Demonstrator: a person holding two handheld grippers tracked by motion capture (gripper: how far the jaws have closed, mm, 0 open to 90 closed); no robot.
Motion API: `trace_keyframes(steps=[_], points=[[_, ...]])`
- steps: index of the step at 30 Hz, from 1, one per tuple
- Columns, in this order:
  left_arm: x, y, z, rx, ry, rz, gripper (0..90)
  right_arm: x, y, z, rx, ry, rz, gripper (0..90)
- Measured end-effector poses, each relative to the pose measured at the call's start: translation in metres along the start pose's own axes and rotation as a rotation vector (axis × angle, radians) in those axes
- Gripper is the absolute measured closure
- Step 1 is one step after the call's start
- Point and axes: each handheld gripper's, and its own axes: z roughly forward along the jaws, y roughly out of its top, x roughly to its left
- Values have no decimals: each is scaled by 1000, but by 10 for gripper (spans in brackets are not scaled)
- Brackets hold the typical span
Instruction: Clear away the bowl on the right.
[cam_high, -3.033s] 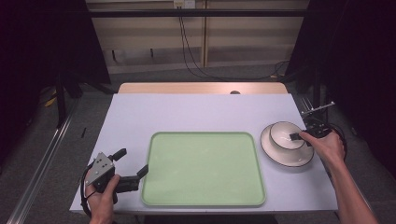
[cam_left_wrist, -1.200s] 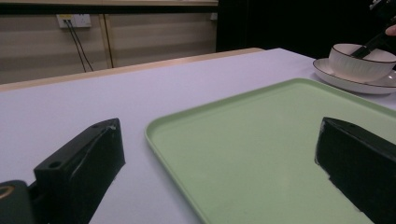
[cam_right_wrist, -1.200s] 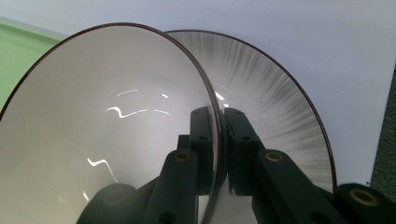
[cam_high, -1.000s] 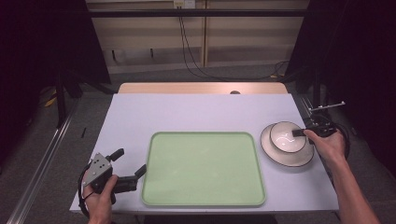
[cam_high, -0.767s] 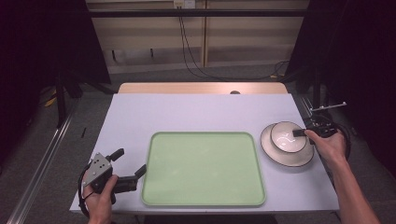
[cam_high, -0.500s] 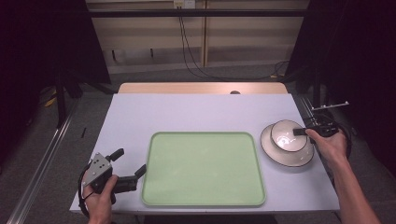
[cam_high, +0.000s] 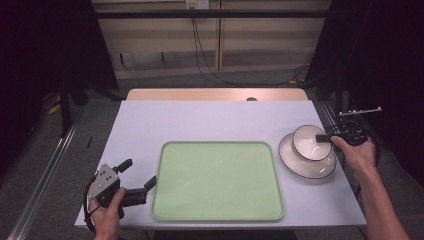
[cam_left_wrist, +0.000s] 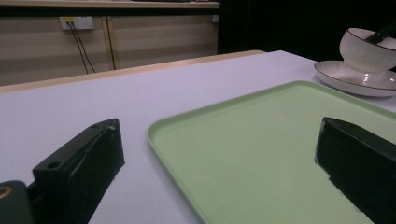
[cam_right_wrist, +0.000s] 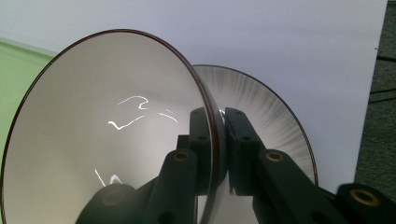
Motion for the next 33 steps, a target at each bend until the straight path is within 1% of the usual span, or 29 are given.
trace_keyframes(steps=[3,4,7,8,9,11,14,17,19,21,22,23,26,30,31,33], points=[[0,0,0,0,2,1,12,2,1,-2,-10,6,-4,830],[0,0,0,1,0,1,12,4,2,-3,-24,5,-13,829],[0,0,0,2,-1,2,13,7,3,-5,-24,15,-16,830],[0,0,0,5,4,2,13,10,5,-6,-28,27,-37,829],[0,0,0,5,4,2,13,10,5,-6,-28,27,-37,829],[0,0,0,6,3,2,13,15,7,-7,-33,28,-49,829],[0,0,0,6,3,3,13,23,11,-10,-44,48,-67,829],[0,0,0,8,5,4,13,26,12,-10,-49,61,-79,829],[0,0,1,8,5,5,13,30,13,-10,-49,69,-99,829],[0,0,1,9,5,5,14,32,14,-10,-48,69,-101,830],[0,0,2,9,1,0,14,35,16,-10,-51,56,-109,829],[0,0,2,9,1,0,14,35,16,-10,-51,56,-109,829],[0,0,1,8,0,0,14,37,16,-10,-51,71,-108,829],[-1,0,1,11,5,-3,14,40,18,-11,-45,74,-113,830],[-1,0,1,9,6,-4,14,41,18,-11,-46,75,-120,829],[0,0,1,10,5,0,14,44,19,-10,-47,77,-117,830]])
